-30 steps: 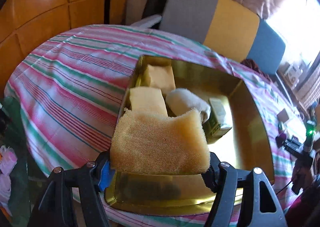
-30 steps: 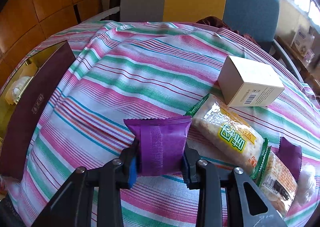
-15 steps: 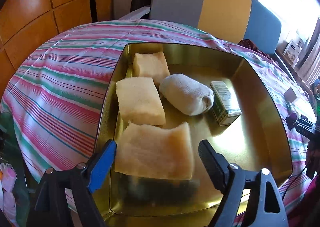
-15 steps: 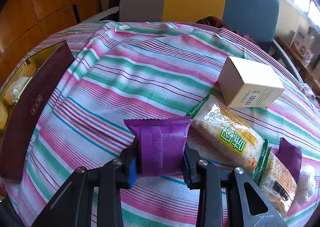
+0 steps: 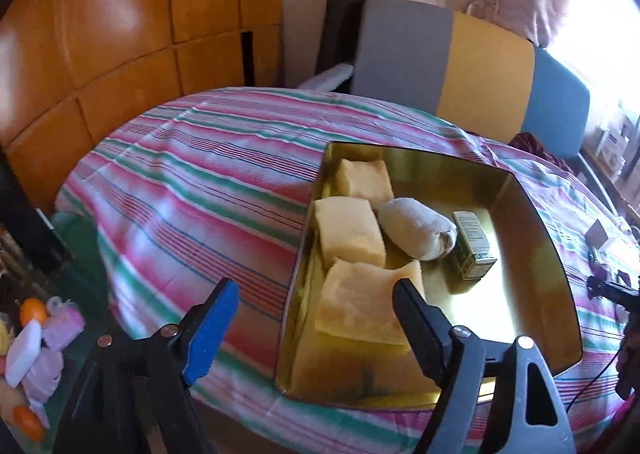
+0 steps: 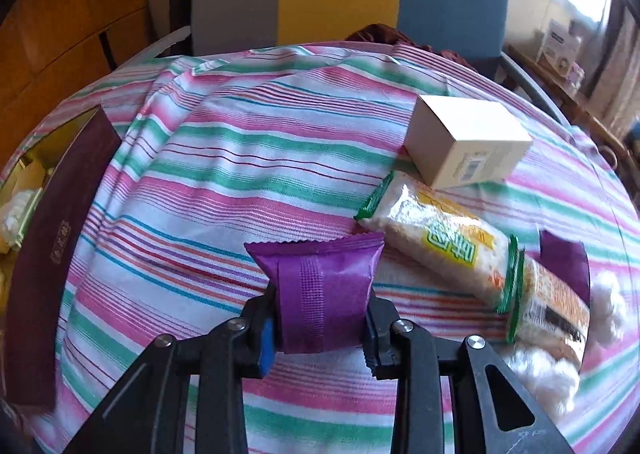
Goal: Organize objects
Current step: 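Carry the purple packet into the gold tray and open the right gripper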
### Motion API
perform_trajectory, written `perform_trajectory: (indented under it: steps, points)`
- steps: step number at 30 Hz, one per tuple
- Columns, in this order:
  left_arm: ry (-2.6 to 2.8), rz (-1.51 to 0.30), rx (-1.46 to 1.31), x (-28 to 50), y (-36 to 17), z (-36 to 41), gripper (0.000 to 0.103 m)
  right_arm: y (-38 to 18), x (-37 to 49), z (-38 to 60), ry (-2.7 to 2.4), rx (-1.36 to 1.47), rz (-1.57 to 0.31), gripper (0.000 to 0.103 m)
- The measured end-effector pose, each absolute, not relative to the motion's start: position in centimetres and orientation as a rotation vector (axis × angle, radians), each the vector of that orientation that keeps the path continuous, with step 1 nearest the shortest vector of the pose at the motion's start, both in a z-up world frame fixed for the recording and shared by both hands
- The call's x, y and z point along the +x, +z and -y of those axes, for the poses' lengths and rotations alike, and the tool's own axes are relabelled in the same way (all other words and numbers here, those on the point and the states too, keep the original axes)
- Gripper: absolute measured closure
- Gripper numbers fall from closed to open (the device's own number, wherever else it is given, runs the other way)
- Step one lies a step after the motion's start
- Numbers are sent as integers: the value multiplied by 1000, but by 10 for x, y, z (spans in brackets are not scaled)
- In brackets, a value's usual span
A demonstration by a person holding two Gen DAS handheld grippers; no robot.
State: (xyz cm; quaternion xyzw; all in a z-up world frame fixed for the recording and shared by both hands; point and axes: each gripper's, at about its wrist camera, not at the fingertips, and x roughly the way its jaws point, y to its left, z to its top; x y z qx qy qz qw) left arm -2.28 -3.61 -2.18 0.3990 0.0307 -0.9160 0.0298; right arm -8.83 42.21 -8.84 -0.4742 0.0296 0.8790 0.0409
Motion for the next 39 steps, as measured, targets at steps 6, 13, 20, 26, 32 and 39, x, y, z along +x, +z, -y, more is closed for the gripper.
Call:
perform_trajectory:
  steps: [6,13,20,26,32,39]
  points:
    - [-2814,-166,1237,-16,-24,41,31,-46,-65,-382,2854,-1398,-203,69]
    - [-2803,-238,1200,-11,-24,53,37,1,-45,-274,3154,-1450,-63,69]
    - [-2792,-298,1172,-9,-24,70,39,-13,-44,-164,3254,-1816,199,69]
    - [-2783,-344,1161,-8,-27,81,40,-54,-62,-99,3134,-2170,330,66]
    - [-2768,-374,1169,-9,-30,88,40,-76,-73,-74,3128,-2159,222,43]
    - [-2758,-371,1156,-9,-30,89,40,-63,-72,-90,3196,-2054,80,21]
